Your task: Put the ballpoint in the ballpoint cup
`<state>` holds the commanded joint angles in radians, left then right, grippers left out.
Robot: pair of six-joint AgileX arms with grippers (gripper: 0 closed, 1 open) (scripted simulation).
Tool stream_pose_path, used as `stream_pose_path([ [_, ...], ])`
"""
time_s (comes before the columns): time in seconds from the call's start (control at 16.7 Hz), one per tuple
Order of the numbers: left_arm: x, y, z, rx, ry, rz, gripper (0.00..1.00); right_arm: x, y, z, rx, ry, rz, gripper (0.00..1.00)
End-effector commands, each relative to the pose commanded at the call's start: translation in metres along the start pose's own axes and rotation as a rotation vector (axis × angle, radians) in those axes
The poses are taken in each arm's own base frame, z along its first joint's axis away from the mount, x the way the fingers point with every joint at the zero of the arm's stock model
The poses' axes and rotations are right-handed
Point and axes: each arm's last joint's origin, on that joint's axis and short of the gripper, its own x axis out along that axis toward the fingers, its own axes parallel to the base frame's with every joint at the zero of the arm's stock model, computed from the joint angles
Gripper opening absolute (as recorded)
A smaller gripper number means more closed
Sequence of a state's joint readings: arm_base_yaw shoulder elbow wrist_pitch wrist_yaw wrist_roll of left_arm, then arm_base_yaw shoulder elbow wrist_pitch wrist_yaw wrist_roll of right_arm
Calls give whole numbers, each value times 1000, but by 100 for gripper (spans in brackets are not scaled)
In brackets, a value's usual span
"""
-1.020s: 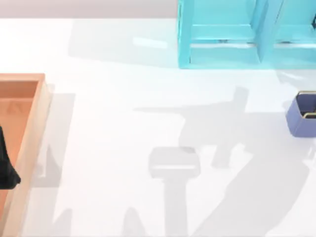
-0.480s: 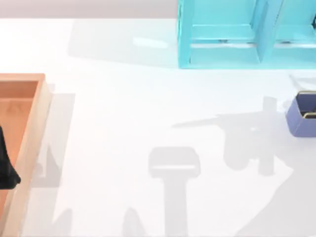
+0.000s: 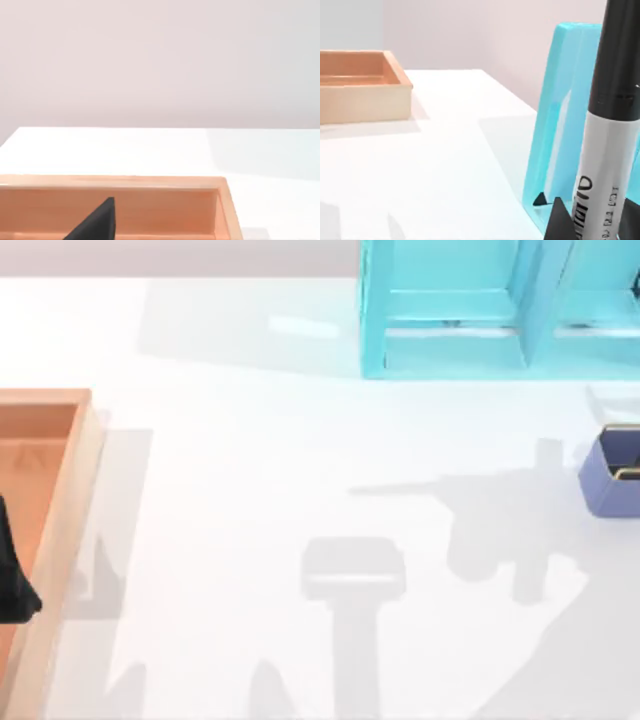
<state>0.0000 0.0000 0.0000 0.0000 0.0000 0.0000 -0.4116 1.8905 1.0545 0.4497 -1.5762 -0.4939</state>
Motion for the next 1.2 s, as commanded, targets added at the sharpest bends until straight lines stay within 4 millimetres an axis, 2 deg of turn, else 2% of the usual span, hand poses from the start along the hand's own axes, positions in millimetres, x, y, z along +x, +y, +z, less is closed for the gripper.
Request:
stream_pose_path([
  [0.24,0,0,0,0,0,0,100,1,6,3,76,-8,9,0],
  [0.54,0,0,0,0,0,0,100,1,7,5,83,-9,9,0],
  [1.2,0,0,0,0,0,0,100,1,7,5,83,-9,9,83],
])
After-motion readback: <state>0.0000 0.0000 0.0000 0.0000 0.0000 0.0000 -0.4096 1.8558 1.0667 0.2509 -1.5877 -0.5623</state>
